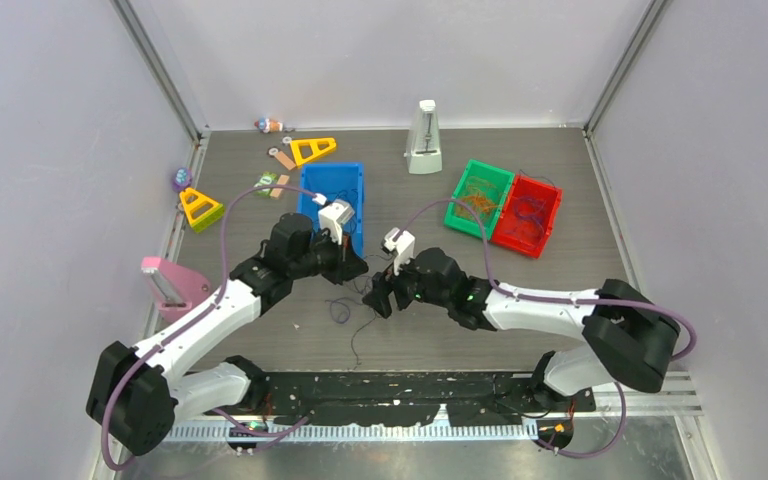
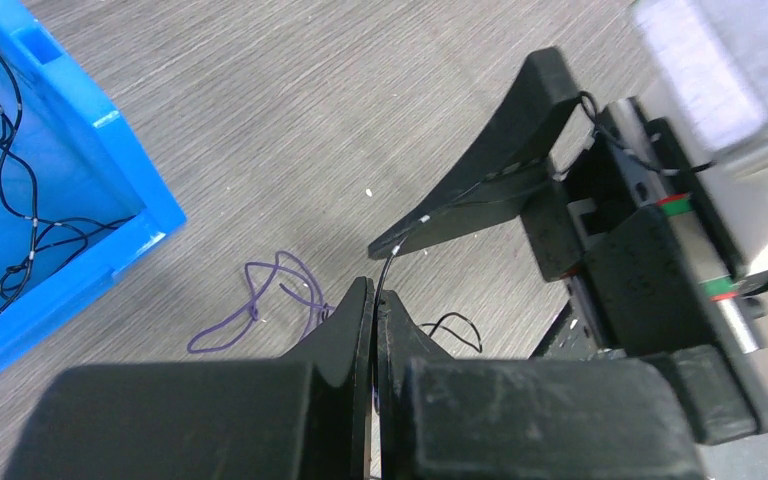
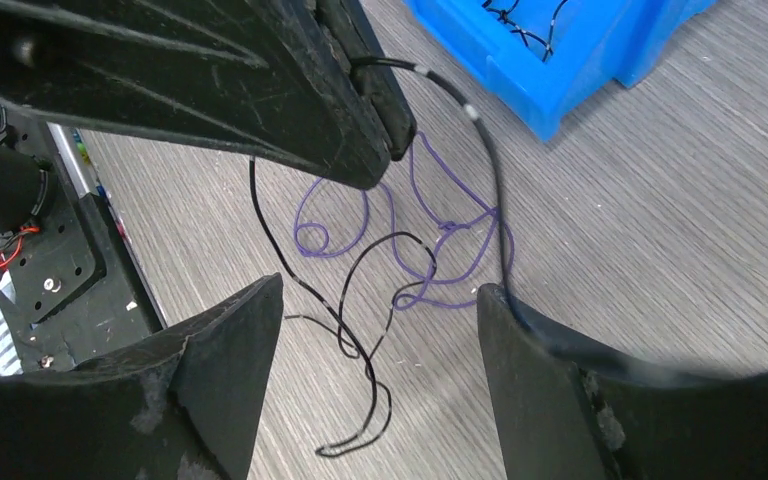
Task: Untangle the cables
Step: Untie the cable.
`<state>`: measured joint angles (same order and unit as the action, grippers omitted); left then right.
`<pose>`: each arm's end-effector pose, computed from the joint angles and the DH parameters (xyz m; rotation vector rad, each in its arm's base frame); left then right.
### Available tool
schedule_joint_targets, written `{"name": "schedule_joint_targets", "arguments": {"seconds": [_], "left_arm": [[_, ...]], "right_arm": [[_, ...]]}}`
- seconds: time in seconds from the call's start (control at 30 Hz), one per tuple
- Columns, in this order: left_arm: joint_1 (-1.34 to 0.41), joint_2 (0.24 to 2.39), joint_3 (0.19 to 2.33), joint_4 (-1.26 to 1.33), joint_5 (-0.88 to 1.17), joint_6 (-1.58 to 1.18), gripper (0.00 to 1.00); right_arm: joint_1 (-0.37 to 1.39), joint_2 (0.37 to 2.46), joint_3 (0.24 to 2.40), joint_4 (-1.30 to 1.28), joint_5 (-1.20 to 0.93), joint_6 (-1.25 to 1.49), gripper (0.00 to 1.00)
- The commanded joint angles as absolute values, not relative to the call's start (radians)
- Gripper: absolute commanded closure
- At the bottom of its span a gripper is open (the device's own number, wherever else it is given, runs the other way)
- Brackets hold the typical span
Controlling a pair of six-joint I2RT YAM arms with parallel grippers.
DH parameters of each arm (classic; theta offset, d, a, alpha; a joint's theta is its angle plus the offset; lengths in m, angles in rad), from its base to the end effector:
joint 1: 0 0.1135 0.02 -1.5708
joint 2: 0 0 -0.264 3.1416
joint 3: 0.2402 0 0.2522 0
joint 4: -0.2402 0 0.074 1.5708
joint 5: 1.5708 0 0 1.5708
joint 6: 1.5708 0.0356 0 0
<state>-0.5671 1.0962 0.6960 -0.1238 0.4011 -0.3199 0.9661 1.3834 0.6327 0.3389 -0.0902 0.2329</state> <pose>0.1956 -0.1411 0.2547 0.5224 2.1312 -0.9398 0.1629 0.2414 0.2058 -0.8049 1.9246 0.8477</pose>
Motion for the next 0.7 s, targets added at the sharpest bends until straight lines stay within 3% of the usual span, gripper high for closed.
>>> {"name": "schedule_joint_targets", "arguments": {"seconds": [0.0,0.2,0.33,0.4,0.47,0.67], "left_arm": [[-0.572,1.099,0.741,-0.084,0.431,-0.337,1.00],[-0.572,1.104,0.740,-0.077,0.435,-0.343,1.00],[-0.571,1.101,0.735,-0.074,0.436,-0.346,1.00],[-0.573,1.097,0.731,-0.066,0.445,-0.348,0.99],[-0.573,1.091,0.713,-0.025,0.464,-0.368,0.87],[-0.567,1.043,0.680,0.023,0.425,-0.413,0.30]], "right_arm": [[0.987,1.424,0.681,0.426,-0.063,0.213,0.24],[1.032,1.447,0.678,0.409,-0.026,0.222,0.25],[1.035,1.433,0.665,0.381,0.053,0.233,0.46],[1.035,1.424,0.669,0.359,0.085,0.232,0.70],[1.035,1.429,0.689,0.321,0.128,0.240,0.90],[1.021,1.342,0.624,0.322,0.174,0.317,0.95]]}}
